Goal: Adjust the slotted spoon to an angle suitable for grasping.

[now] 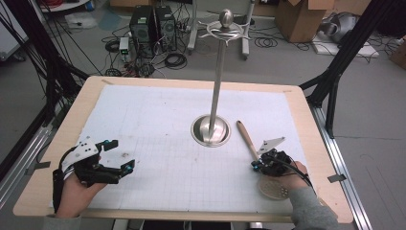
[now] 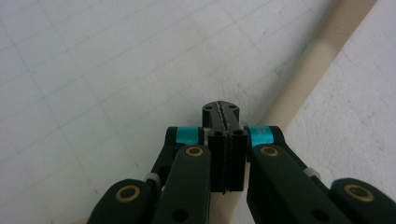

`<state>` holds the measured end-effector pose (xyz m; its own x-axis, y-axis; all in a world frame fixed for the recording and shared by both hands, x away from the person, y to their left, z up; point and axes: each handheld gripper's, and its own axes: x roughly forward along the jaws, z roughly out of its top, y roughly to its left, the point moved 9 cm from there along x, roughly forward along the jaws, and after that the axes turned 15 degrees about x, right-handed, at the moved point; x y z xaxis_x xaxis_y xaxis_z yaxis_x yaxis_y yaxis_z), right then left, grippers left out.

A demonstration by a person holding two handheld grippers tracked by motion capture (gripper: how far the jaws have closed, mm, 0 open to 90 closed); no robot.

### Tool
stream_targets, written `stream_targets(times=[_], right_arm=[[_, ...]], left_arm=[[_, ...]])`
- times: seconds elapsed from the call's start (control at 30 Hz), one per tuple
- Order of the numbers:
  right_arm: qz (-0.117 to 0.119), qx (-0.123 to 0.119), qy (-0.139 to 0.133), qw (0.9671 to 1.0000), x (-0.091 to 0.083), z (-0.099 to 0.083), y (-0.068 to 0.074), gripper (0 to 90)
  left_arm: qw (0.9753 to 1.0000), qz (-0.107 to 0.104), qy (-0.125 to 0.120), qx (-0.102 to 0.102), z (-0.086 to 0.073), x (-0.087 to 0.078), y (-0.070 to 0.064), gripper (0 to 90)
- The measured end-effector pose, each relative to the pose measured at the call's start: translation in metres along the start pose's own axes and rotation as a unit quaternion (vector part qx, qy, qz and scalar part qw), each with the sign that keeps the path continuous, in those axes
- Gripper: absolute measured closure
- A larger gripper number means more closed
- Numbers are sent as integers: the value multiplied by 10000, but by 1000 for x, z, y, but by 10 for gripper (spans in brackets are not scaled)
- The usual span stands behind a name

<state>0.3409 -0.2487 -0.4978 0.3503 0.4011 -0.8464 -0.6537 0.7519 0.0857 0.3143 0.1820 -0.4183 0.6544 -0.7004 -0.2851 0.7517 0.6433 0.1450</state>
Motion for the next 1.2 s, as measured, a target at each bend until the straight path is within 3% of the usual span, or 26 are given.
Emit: stream_targets(times=[0.2,0.43,0.53,0.63,0.83,0.9,1.1,1.2], right_arm=[[93,31,-11,10000,-8,-11,-11,900],[-3,46,-6,10000,-17,-21,-26,900],[49,134,-358,9993,-22,-12,-27,900],[-241,384,-611,9971,-26,-6,-40,900],[-615,719,-699,9931,-25,-7,-59,900],[-681,744,-664,9927,-23,-7,-61,900],[-565,766,-701,9930,-16,-2,-60,900],[-517,608,-696,9944,-13,0,-58,900]], left_arm=[[10000,8,-2,5,0,0,0,27],[10000,5,3,1,0,0,0,27],[10000,9,13,-5,-1,1,0,27],[10000,11,11,1,-1,0,0,27],[10000,28,15,-14,-2,-2,1,27],[10000,33,6,-8,-1,-2,1,27],[10000,61,5,-25,-2,-5,2,26],[10000,55,16,-18,-3,-5,2,27]])
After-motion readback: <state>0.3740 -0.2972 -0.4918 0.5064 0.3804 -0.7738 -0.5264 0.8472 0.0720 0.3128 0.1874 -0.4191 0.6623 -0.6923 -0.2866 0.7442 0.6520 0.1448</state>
